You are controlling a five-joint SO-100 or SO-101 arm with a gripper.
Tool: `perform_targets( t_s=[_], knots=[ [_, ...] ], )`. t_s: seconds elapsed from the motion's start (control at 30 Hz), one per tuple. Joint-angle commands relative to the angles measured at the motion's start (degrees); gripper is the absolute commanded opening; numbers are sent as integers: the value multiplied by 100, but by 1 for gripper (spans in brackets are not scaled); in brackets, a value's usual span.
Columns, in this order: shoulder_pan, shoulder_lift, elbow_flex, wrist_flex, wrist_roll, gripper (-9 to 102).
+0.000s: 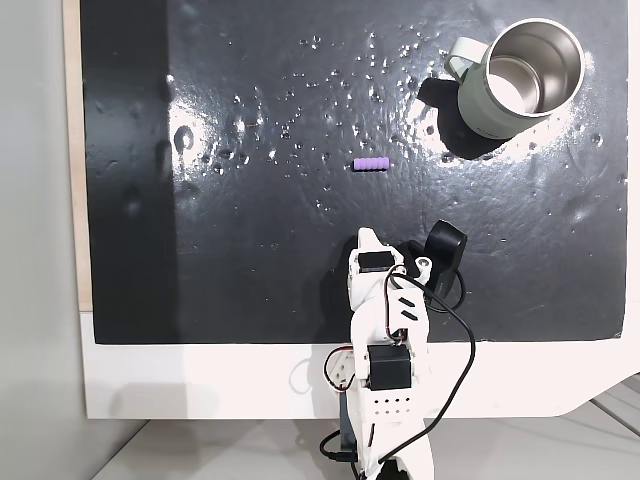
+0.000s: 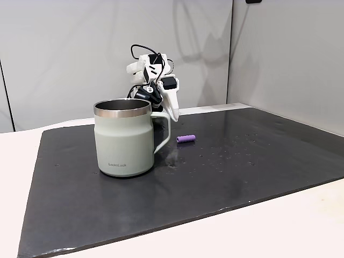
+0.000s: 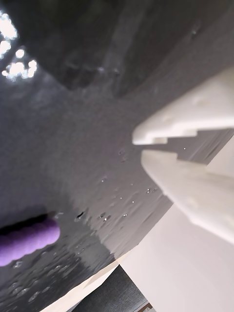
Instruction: Grasp a pengrip and put it in the cup.
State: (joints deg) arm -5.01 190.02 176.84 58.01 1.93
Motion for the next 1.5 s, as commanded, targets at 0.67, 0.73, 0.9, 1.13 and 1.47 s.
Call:
perform_targets(
  t_s=[0.67,0.73,0.9,1.13,1.47],
  knots=[
    [-149,114,-404,-149,-88,0],
    [-308,114,-738,0,-79,0],
    [-545,18,-1239,220,-79,0],
    [-606,-2092,-3006,519,413,0],
    [-606,-4087,-4482,835,237,2]
  ],
)
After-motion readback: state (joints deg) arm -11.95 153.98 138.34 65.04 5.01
